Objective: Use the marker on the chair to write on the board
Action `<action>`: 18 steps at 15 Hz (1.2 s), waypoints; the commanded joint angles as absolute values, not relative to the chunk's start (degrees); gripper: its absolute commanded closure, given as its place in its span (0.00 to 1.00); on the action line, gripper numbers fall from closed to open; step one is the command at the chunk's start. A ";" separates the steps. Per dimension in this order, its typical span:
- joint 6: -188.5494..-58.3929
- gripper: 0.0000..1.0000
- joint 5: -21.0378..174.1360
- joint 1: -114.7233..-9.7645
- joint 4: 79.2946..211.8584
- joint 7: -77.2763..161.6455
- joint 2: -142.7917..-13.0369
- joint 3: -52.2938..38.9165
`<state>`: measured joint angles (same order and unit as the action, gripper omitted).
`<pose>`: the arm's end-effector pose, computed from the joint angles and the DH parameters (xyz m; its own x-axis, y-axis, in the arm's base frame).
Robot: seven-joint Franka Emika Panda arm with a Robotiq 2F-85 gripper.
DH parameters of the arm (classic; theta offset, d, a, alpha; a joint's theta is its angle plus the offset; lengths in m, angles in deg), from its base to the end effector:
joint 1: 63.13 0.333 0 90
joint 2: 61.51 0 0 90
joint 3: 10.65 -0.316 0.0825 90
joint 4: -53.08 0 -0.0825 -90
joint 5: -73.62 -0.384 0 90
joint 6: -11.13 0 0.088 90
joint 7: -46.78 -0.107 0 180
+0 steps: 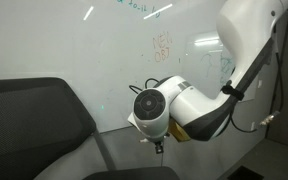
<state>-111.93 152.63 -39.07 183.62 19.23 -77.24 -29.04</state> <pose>0.4054 0.3193 0.2307 0.3752 0.8871 -0.2689 0.6630 -0.0542 0.7466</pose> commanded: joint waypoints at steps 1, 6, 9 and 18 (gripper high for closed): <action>-120.67 0.94 151.01 -41.68 185.38 20.49 -80.26 -30.13; -132.10 0.94 153.34 -42.48 185.35 20.17 -88.67 -29.17; -138.08 0.94 157.16 -42.97 183.16 20.54 -93.58 -27.84; -145.95 0.43 163.27 -46.83 179.25 22.43 -97.93 -25.80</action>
<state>-142.00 161.23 -45.73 183.30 21.30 -93.07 -26.43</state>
